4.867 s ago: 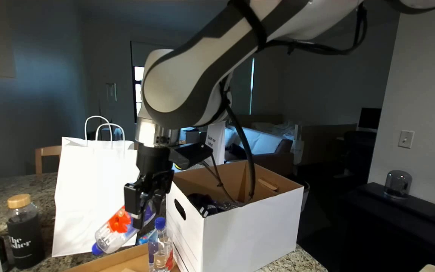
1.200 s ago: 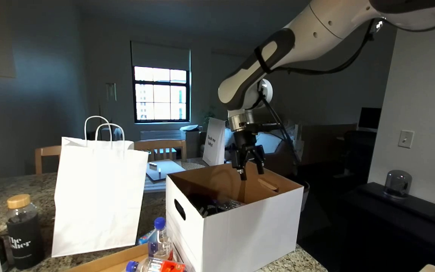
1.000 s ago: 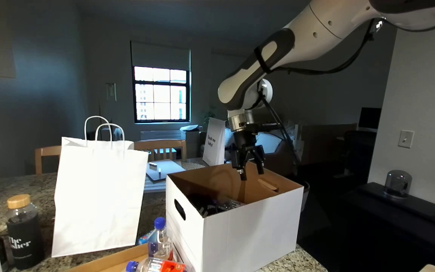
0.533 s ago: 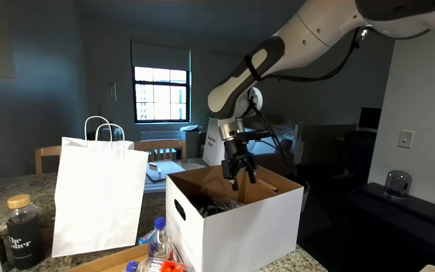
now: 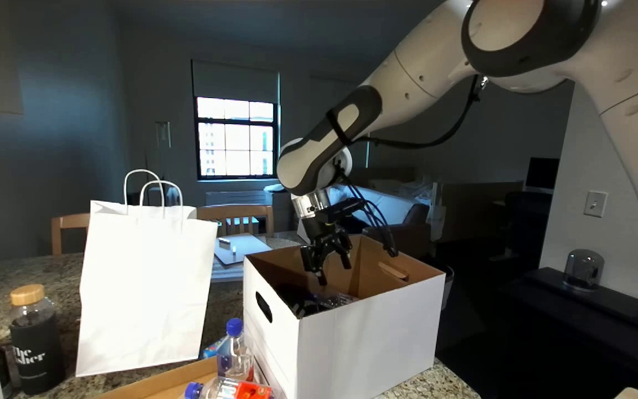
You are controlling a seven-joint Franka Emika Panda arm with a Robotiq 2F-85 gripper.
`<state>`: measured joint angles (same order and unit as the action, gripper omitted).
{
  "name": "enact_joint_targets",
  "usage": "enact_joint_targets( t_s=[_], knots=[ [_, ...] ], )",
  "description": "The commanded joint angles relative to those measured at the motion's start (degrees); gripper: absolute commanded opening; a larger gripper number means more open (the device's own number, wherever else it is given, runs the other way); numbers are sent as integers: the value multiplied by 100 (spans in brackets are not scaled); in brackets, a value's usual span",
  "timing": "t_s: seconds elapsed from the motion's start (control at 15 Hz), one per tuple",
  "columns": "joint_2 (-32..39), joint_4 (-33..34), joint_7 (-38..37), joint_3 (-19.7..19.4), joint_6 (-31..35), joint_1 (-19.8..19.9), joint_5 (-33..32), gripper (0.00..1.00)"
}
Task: Remove smaller box and three bottles from the bigger box and you put them on the table
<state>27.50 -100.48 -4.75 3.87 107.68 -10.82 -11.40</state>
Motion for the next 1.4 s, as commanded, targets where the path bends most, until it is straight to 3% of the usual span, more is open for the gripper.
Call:
enact_joint_targets(
  t_s=[0.0,0.33,0.6,1.0,1.33],
  knots=[
    [852,980,-279,-151,-1026,-266,-493,100],
    [1637,2141,192,-115,-2460,-331,-591,100],
    [1949,2740,327,-86,-3022,-376,-589,100],
    [2156,3134,-99,-62,-3001,-355,-229,100],
    [1769,2659,-652,90,-2349,-91,995,100]
  ],
)
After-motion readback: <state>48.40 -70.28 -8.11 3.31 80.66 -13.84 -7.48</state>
